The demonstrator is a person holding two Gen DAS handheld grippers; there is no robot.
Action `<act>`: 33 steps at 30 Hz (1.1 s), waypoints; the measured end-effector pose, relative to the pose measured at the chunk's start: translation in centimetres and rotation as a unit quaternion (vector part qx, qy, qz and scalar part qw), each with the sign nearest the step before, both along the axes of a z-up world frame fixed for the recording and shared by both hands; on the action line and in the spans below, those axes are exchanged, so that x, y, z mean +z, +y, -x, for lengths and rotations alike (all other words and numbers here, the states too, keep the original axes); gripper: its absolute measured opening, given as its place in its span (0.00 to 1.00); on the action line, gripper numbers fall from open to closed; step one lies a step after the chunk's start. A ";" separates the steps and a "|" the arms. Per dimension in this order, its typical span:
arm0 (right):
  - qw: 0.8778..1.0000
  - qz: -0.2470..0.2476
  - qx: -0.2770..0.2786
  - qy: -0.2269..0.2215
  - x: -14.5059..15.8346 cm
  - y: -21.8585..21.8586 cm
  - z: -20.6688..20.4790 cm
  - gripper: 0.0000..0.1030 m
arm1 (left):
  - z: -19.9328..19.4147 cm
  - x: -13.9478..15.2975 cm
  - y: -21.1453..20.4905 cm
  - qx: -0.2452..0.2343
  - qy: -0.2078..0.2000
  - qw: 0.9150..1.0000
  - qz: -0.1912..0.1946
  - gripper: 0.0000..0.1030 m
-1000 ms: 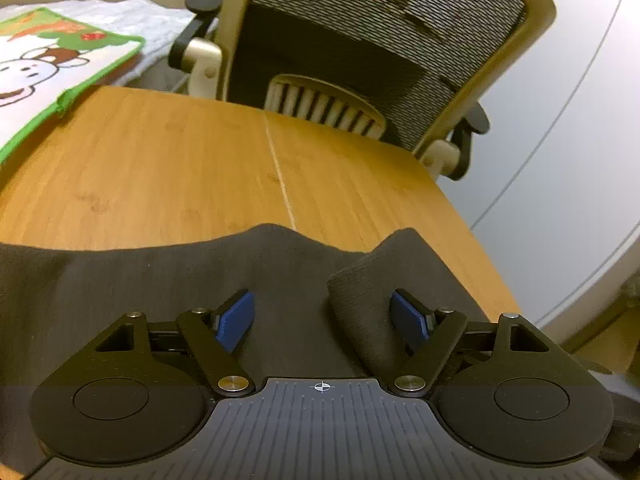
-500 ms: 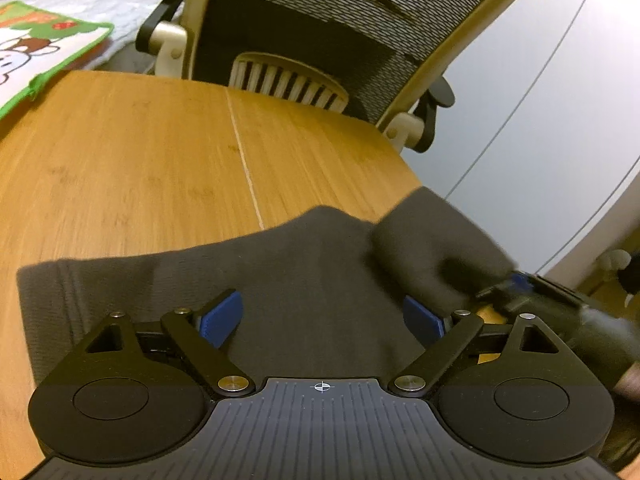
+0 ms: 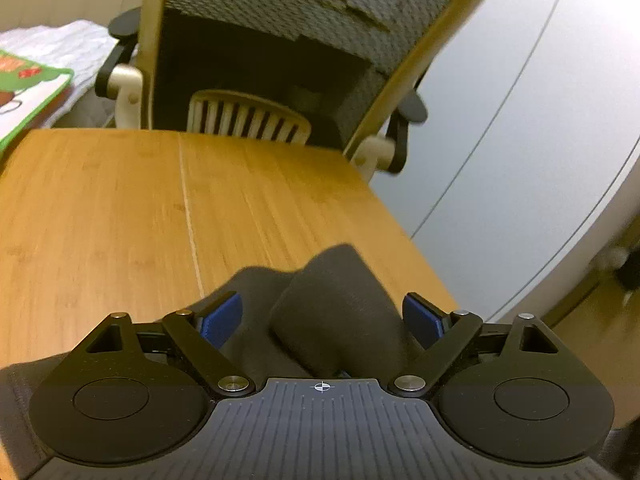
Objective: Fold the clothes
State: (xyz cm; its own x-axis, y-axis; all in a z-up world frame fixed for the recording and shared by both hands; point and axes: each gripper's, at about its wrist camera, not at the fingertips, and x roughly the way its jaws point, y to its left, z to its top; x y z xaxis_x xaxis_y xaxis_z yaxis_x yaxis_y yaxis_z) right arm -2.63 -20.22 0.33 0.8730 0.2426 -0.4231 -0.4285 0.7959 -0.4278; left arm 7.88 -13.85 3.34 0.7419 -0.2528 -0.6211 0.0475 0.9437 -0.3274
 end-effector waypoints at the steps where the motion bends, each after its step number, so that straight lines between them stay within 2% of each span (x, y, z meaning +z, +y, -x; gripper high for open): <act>1: 1.000 -0.018 0.007 0.013 0.3 -0.5 0.0 0.50 | -0.1 -0.4 -0.3 -0.001 0.001 1.000 -0.014 0.91; 3: 0.997 -0.059 0.023 0.042 0.9 -1.7 -0.1 0.60 | 0.0 -1.1 -0.1 0.004 0.004 1.000 -0.025 0.92; 6: 0.987 -0.130 0.037 0.089 2.0 -4.0 -0.3 0.71 | 0.8 -1.8 1.6 0.019 0.008 1.000 -0.015 0.93; 9: 0.975 -0.188 0.033 0.119 2.7 -5.9 -0.7 0.76 | 1.6 -2.2 3.0 0.032 0.012 0.999 -0.005 0.94; 11: 0.964 -0.228 0.025 0.132 3.1 -7.0 -1.2 0.81 | 2.1 -2.5 3.7 0.039 0.014 0.999 -0.002 0.94; 14: 0.945 -0.292 -0.004 0.148 3.2 -8.3 -2.5 0.82 | 2.5 -2.8 4.2 0.045 0.015 0.999 0.002 0.95; 16: 0.928 -0.336 -0.031 0.160 2.8 -9.0 -3.6 0.92 | 2.6 -2.8 4.2 0.046 0.013 0.999 0.003 0.95; 17: 0.924 -0.338 -0.046 0.171 2.2 -8.8 -4.3 0.97 | 2.6 -2.9 4.2 0.046 0.012 0.999 0.002 0.95; 20: 0.922 -0.322 -0.081 0.199 0.1 -8.3 -6.2 1.00 | 2.7 -3.1 3.9 0.046 0.011 0.999 -0.009 0.96; 22: 0.914 -0.337 -0.079 0.210 -0.6 -8.6 -6.6 1.00 | 2.9 -3.2 3.9 0.045 0.007 0.999 -0.012 0.96; 27: 0.916 -0.339 -0.080 0.201 -0.7 -8.6 -6.5 1.00 | 3.0 -3.3 3.8 0.046 0.003 0.999 -0.012 0.96; 33: 0.910 -0.351 -0.079 0.206 -0.8 -8.9 -5.8 1.00 | 3.1 -3.4 3.7 0.045 0.001 0.999 -0.012 0.97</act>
